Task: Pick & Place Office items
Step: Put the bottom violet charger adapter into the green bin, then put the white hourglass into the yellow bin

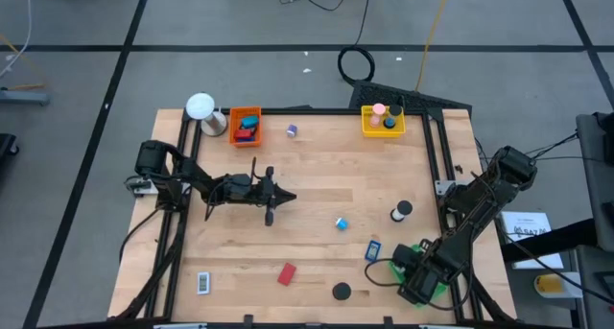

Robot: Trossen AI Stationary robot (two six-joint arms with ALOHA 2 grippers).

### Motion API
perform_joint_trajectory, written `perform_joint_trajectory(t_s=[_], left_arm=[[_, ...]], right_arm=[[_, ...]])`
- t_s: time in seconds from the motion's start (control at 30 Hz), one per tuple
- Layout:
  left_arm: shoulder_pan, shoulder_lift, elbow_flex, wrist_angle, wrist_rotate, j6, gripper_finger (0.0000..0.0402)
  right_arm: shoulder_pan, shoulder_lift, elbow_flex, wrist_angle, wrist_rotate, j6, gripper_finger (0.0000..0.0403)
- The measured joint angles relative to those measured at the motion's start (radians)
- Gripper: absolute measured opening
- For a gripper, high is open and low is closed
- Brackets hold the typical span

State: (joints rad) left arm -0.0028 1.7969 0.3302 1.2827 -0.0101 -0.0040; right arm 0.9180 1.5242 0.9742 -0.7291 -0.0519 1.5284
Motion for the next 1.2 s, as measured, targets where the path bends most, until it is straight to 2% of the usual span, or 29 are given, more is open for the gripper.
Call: perform_joint_trajectory(t_s=[0.33, 0.6, 0.77, 0.93, 1.03, 1.1, 1.2], left_arm=[[0.000, 0.000, 0.000, 0.000, 0.000, 0.000, 0.0021], [0.000, 0.000, 0.000, 0.000, 0.000, 0.000, 0.0021], [0.025, 0.000, 0.000, -0.022, -0.074, -0.044, 0.0021], [0.068, 0.000, 0.000, -0.075, -0.069, -0.085, 0.0021], [0.071, 0.000, 0.000, -0.076, -0.069, -0.087, 0.0021], [0.067, 0.000, 0.000, -0.075, -0.069, -0.085, 0.0021], [0.059, 0.000, 0.000, -0.076, -0.068, -0.084, 0.0021]], right_arm=[[0.000, -0.005, 0.000, 0.028, -0.031, 0.000, 0.0006], [0.000, -0.081, 0.000, -0.039, -0.017, 0.000, 0.0006], [0.000, -0.154, 0.000, -0.103, 0.125, -0.067, 0.0006], [-0.001, -0.222, 0.000, -0.133, 0.354, -0.141, 0.0006], [-0.005, -0.251, 0.000, -0.223, 0.453, -0.106, 0.0006], [-0.023, -0.261, 0.000, -0.326, 0.470, -0.010, 0.0009], [-0.049, -0.263, 0.000, -0.466, 0.428, 0.110, 0.0028]])
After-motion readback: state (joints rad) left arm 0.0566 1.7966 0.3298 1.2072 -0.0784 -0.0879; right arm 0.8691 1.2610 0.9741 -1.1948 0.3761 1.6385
